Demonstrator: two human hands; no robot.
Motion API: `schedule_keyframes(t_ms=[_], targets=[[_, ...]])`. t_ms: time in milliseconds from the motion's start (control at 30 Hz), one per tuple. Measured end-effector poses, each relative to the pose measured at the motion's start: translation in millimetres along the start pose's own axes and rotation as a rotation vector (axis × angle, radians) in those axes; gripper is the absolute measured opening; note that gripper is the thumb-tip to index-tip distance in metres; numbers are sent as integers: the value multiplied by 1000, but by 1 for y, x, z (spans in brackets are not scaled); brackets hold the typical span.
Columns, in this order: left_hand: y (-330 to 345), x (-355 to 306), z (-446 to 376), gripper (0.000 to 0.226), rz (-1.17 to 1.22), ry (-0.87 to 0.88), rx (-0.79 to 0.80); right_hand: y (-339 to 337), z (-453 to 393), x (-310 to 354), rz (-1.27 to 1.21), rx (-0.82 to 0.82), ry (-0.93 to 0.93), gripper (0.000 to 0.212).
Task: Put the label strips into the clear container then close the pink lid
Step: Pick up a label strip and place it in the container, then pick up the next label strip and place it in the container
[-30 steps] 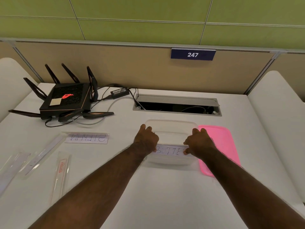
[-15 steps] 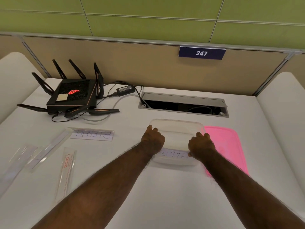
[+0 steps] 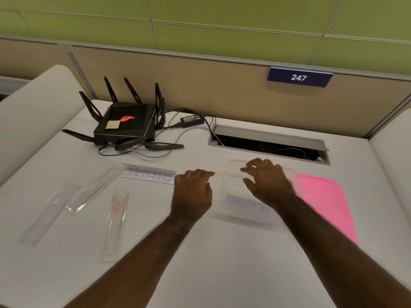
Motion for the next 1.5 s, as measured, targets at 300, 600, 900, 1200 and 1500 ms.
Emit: schedule_keyframes(t_ms=[300, 600, 900, 1200, 1500], targets=[[-38, 127, 116, 60, -125, -467, 144, 73, -5, 163, -192, 116, -293, 54], [-60, 198, 193, 61, -176, -821, 214, 147, 9, 302, -72, 443, -563, 85], [-68, 211, 184, 26, 341, -1011, 191, 144, -2, 329, -154, 313, -588, 90], [-129, 184, 134, 24, 796, -803, 467, 90, -26, 231, -212, 50, -542, 79], [-103, 134, 67, 45, 538, -459, 440, 24, -20, 99, -198, 43, -396, 65]])
Point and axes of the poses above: each hand's wrist, its own z-axis away from the middle knuckle, its own y-axis out of the palm, x = y × z, the point moved 4 cm from there along -z, towards the middle knuckle, and after that the axes turned 2 degrees about z, right-handed, at the moved point
